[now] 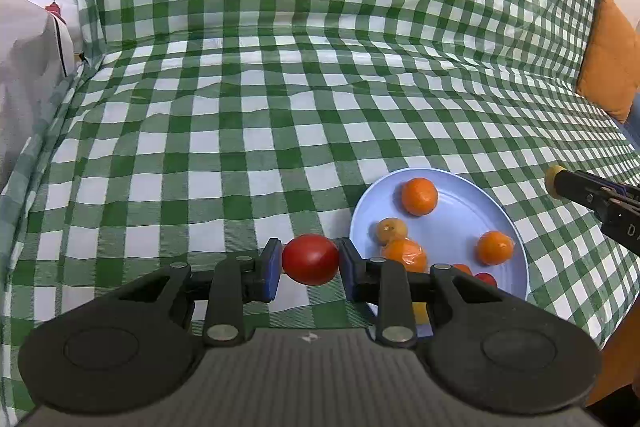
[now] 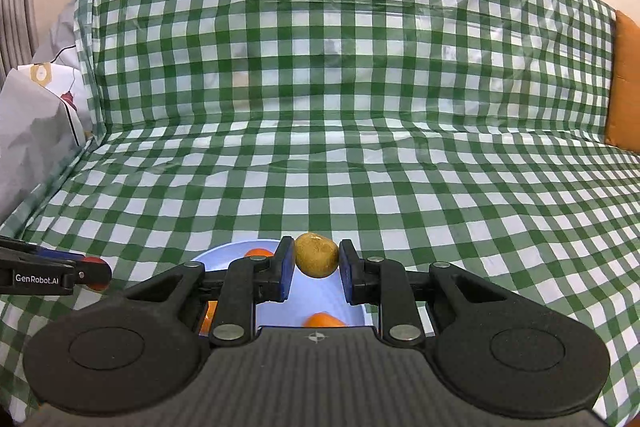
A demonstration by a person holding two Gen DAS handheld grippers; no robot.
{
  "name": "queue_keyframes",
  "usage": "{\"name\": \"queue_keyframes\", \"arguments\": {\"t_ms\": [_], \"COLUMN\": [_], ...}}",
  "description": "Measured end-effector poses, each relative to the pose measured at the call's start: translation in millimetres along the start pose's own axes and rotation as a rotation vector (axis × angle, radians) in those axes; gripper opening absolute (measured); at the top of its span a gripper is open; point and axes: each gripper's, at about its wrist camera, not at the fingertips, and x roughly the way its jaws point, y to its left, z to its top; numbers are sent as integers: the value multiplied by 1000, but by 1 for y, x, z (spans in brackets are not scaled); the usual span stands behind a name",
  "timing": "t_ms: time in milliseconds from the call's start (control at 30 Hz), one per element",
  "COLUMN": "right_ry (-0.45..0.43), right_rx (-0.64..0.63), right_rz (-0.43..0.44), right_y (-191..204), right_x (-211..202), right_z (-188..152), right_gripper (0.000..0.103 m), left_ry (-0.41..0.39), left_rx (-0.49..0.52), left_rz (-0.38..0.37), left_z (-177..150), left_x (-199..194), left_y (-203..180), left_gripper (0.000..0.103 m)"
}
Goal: Organize fruits
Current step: 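Carry the tomato and yellow fruit over the blue plate and open both tools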
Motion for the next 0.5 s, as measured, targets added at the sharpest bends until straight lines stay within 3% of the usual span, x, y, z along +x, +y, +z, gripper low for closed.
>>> {"name": "queue_keyframes", "arguments": {"t_ms": [500], "right_ry": [6], "right_rx": [-1], "right_rz": [0], "right_y": [4], "right_x": [8], "right_z": [-3], "right_gripper": [25], "left_ry": [7], "left_rx": [32], "left_rz": [-40], "left_z": [0], "left_x": [10], "left_y": [-14], "left_gripper": [34]}}
